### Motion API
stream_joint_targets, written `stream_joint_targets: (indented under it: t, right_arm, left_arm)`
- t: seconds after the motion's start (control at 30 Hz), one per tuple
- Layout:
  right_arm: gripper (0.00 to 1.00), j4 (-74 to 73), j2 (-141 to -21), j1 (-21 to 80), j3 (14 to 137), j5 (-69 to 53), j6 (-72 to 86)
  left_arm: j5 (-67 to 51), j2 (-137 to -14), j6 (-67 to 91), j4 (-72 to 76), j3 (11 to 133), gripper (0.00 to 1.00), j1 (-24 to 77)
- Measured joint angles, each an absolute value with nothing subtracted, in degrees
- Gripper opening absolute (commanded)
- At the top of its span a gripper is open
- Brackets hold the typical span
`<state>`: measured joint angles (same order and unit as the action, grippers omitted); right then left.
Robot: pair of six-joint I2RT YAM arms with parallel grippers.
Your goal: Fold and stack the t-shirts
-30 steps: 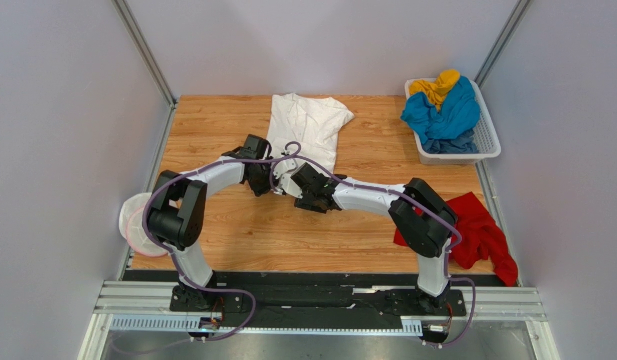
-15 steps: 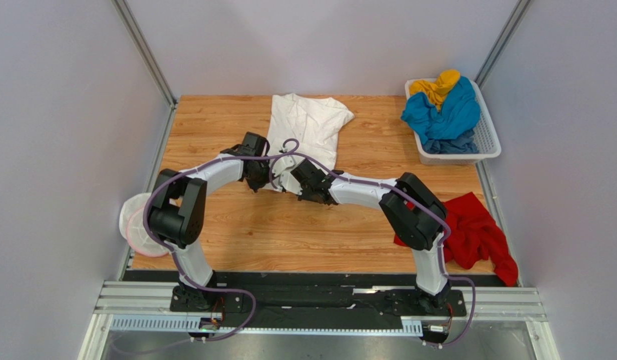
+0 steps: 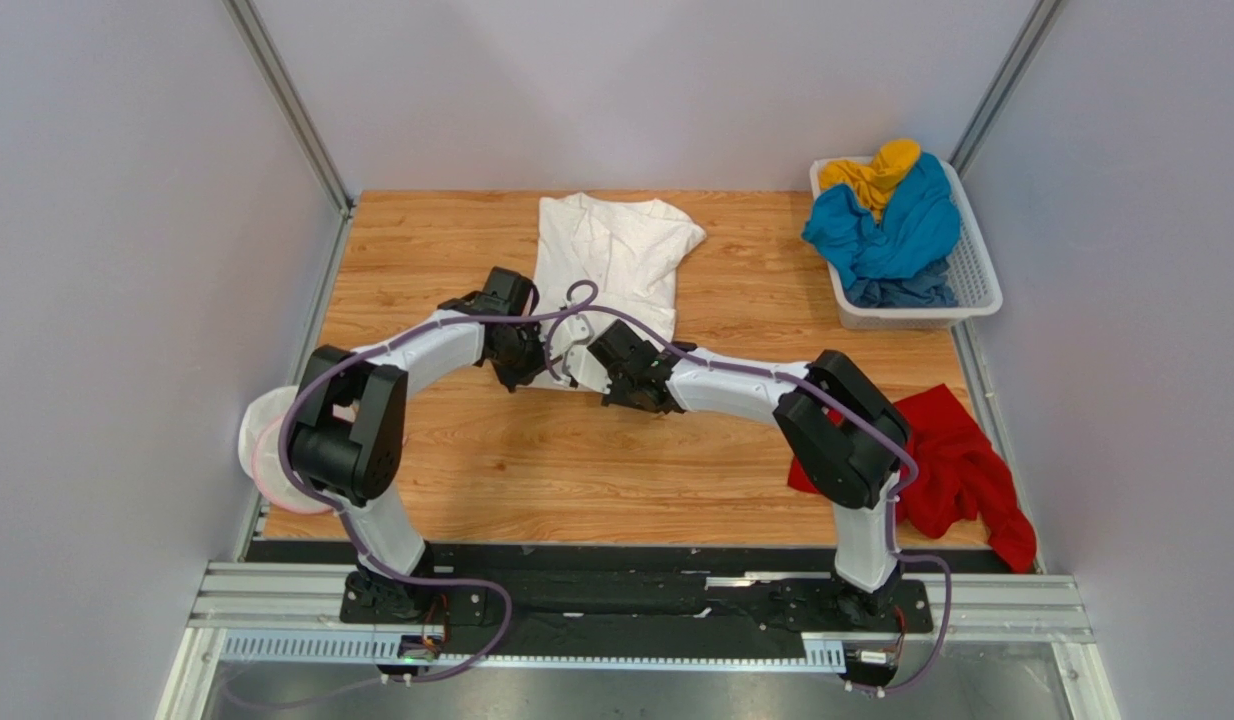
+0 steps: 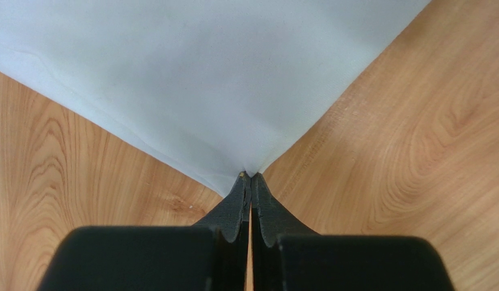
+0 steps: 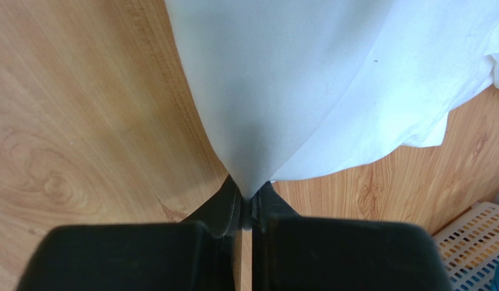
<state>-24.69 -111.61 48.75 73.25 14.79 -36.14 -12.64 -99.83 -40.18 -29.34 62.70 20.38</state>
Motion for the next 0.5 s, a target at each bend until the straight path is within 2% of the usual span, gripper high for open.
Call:
stream_joint_targets:
  t: [0.27,0.5]
  right_arm:
    - [0.0,-27.4,-107.6,50.5,71.7,14.2,-34.1]
    - [0.0,-30.6,-103.5,54.0,67.8,13.2,-31.8]
  left_arm:
    - [-14.1,-95.7,-39.6,-32.2,61.5,0.0,21.0]
    - [-14.1,-90.0,-37.8,-32.8,55.1,0.0,23.7]
